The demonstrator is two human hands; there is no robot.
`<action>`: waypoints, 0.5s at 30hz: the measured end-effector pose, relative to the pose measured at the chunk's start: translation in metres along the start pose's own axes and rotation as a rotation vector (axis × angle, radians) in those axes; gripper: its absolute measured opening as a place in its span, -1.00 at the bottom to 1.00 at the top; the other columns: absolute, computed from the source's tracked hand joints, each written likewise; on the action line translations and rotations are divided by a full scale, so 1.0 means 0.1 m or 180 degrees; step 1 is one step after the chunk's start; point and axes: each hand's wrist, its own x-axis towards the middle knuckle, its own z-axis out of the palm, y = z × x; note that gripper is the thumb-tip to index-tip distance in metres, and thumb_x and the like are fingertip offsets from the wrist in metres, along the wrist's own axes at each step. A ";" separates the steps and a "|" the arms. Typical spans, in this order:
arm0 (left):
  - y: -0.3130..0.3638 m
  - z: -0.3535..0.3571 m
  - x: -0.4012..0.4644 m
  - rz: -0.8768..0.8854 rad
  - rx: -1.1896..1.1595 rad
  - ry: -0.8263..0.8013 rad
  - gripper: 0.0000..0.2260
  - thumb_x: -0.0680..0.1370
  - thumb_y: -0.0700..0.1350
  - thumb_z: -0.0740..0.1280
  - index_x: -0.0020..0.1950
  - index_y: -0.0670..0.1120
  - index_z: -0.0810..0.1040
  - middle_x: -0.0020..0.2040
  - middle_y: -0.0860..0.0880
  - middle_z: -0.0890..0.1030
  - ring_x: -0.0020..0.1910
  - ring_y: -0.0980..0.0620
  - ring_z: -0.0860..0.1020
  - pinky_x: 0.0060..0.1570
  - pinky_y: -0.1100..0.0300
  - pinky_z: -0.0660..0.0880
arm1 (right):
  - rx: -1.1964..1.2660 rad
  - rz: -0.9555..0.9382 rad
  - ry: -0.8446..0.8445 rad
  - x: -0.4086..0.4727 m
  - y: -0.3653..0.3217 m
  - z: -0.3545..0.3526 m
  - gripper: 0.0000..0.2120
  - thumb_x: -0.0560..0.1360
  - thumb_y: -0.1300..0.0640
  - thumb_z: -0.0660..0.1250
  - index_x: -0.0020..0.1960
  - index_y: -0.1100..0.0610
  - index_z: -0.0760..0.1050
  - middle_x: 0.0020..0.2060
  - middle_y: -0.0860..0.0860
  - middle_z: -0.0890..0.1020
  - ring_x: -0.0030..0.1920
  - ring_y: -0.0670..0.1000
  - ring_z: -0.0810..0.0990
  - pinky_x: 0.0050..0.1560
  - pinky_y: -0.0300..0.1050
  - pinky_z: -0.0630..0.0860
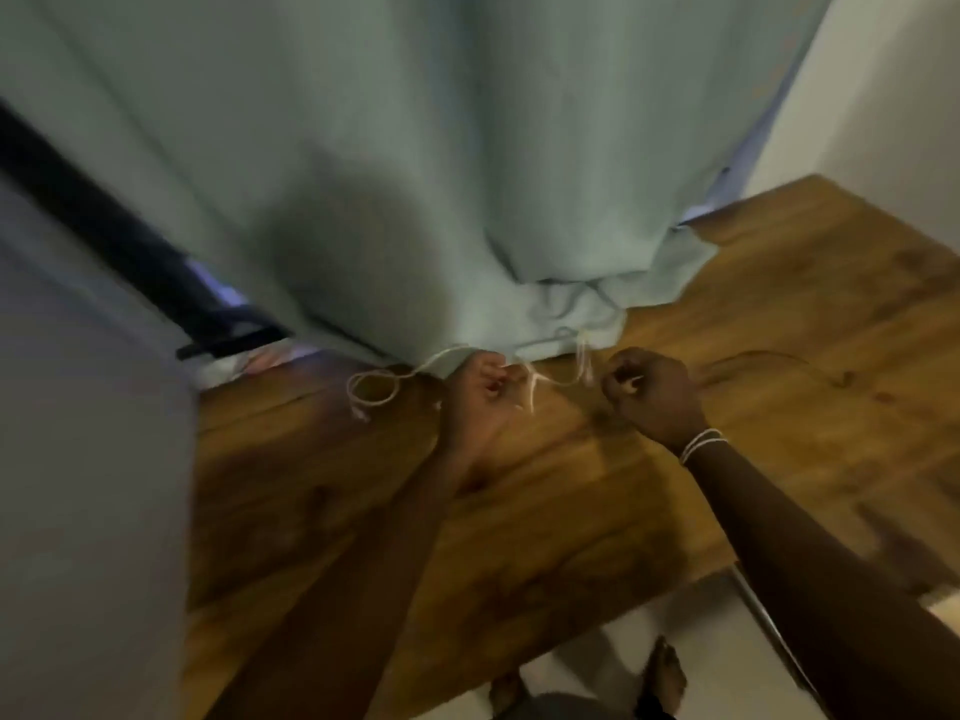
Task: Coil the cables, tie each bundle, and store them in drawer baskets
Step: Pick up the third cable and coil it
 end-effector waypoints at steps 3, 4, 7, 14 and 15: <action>-0.44 -0.87 -0.05 -0.0074 0.0641 0.0779 -0.88 0.42 -0.20 0.43 -0.06 -0.07 0.60 -0.20 0.00 0.62 -0.17 -0.01 0.60 -0.08 0.15 0.55 | -0.0011 -0.0492 -0.0654 0.11 -0.58 0.56 -0.94 0.38 0.25 0.43 -0.17 0.13 0.61 -0.24 0.05 0.69 -0.21 0.04 0.65 -0.11 -0.03 0.60; -0.56 -1.06 -0.07 -0.0102 0.0876 0.0898 -0.87 0.43 -0.21 0.43 -0.04 -0.09 0.62 -0.13 -0.06 0.65 -0.09 -0.06 0.61 -0.03 0.19 0.49 | -0.0043 -0.0562 -0.0811 0.13 -0.75 0.69 -0.92 0.37 0.21 0.41 -0.14 0.11 0.62 -0.21 0.05 0.69 -0.18 0.07 0.66 -0.08 -0.02 0.60; -0.82 -1.47 -0.03 -0.0416 0.1320 0.0889 -0.82 0.45 -0.20 0.41 0.04 -0.16 0.59 0.01 -0.15 0.65 0.05 -0.13 0.59 0.03 0.16 0.41 | -0.0138 -0.0768 -0.1013 0.14 -1.11 1.00 -0.88 0.38 0.17 0.41 -0.09 0.10 0.65 -0.18 0.06 0.71 -0.16 0.10 0.67 -0.06 -0.02 0.61; -1.36 -1.62 0.30 -0.1326 0.1313 0.0772 -0.54 0.50 0.16 0.33 0.06 -0.26 0.59 0.04 -0.25 0.64 0.09 -0.27 0.58 0.04 0.02 0.47 | -0.0430 -0.1128 -0.1218 0.08 -1.35 1.37 -0.90 0.41 0.16 0.43 -0.07 0.07 0.63 -0.22 0.02 0.69 -0.22 0.01 0.64 -0.16 -0.15 0.55; -1.40 -1.59 0.36 -0.1395 0.1196 0.0809 -0.52 0.47 0.20 0.31 0.04 -0.23 0.60 0.01 -0.23 0.65 0.06 -0.25 0.60 0.02 0.02 0.49 | -0.0407 -0.1206 -0.1239 0.06 -1.30 1.37 -0.91 0.41 0.17 0.42 -0.08 0.08 0.63 -0.23 0.02 0.69 -0.23 0.01 0.64 -0.17 -0.15 0.54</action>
